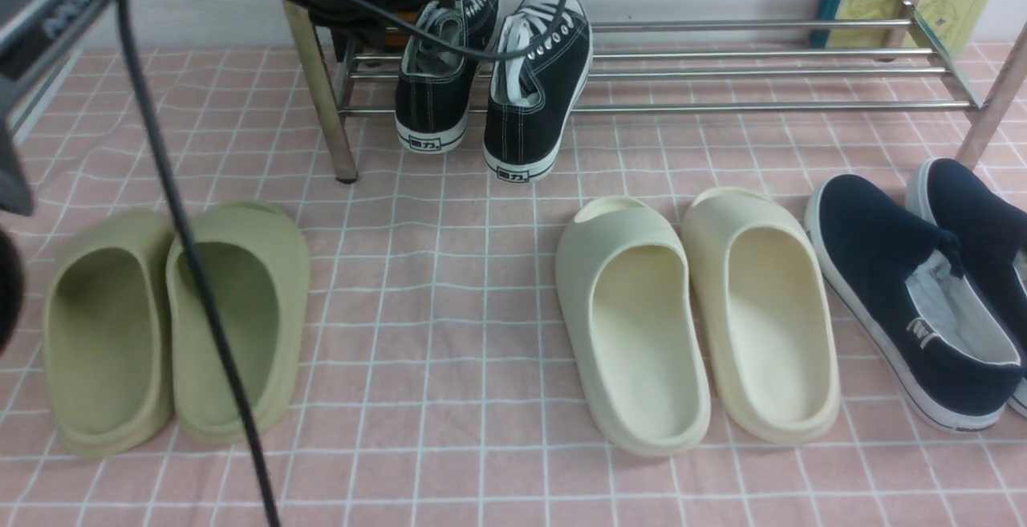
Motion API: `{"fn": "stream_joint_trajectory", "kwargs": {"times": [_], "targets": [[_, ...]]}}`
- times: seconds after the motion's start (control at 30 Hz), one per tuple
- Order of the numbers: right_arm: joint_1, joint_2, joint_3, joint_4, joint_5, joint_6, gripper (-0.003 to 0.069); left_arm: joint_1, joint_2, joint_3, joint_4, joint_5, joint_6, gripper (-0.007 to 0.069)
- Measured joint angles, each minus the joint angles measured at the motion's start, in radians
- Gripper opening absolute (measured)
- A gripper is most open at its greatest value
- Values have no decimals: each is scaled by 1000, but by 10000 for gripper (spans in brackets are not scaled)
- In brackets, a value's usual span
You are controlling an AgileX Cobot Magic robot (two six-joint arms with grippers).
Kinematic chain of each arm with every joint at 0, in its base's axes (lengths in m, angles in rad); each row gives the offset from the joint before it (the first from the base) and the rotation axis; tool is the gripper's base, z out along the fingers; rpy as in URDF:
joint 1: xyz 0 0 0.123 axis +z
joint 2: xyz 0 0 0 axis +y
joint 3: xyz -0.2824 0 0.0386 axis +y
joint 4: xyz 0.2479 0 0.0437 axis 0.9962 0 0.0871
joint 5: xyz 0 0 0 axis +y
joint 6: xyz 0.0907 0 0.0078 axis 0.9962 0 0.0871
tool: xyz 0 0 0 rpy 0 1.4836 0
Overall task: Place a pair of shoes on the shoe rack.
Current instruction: Use the left arm to put a shoe into the shoe rack
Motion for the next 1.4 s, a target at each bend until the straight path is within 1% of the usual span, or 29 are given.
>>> {"fn": "stream_joint_trajectory", "kwargs": {"times": [0.03,0.13,0.2,0.23,0.3,0.4,0.47,0.5,0.53,0.6,0.73,0.77,0.8,0.9,1.1,1.2,1.37,1.4], "targets": [[0,0,0,0,0,0,239,0,-6,14,-6,2,0,9],[0,0,0,0,0,0,239,-2,-70,161,-96,-19,38,13],[0,0,0,0,0,0,239,-26,-66,265,-150,-87,64,14],[0,0,0,0,0,0,239,-32,-62,273,-156,-95,69,15],[0,0,0,0,0,0,239,-80,-31,355,-190,-203,92,15],[0,0,0,0,0,0,239,-131,14,372,-192,-332,102,15],[0,0,0,0,0,0,239,-141,42,357,-183,-400,93,15],[0,0,0,0,0,0,239,-141,46,355,-183,-406,91,15],[0,0,0,0,0,0,239,-140,75,324,-166,-442,67,15],[0,0,0,0,0,0,239,-133,116,268,-135,-455,35,15],[0,0,0,0,0,0,239,-129,191,130,-108,-386,-18,15],[0,0,0,0,0,0,239,-129,195,114,-106,-377,-20,15],[0,0,0,0,0,0,239,-129,228,50,-96,-349,-29,15],[0,0,0,0,0,0,239,-129,284,-60,-76,-287,-35,15],[0,0,0,0,0,0,239,-129,314,-148,-41,-211,-39,17],[0,0,0,0,0,0,239,-128,289,-172,-25,-160,-36,20],[0,0,0,0,0,0,239,-127,165,-178,-21,-76,29,22],[0,0,0,0,0,0,239,-127,84,-179,-21,-38,59,22]]}}
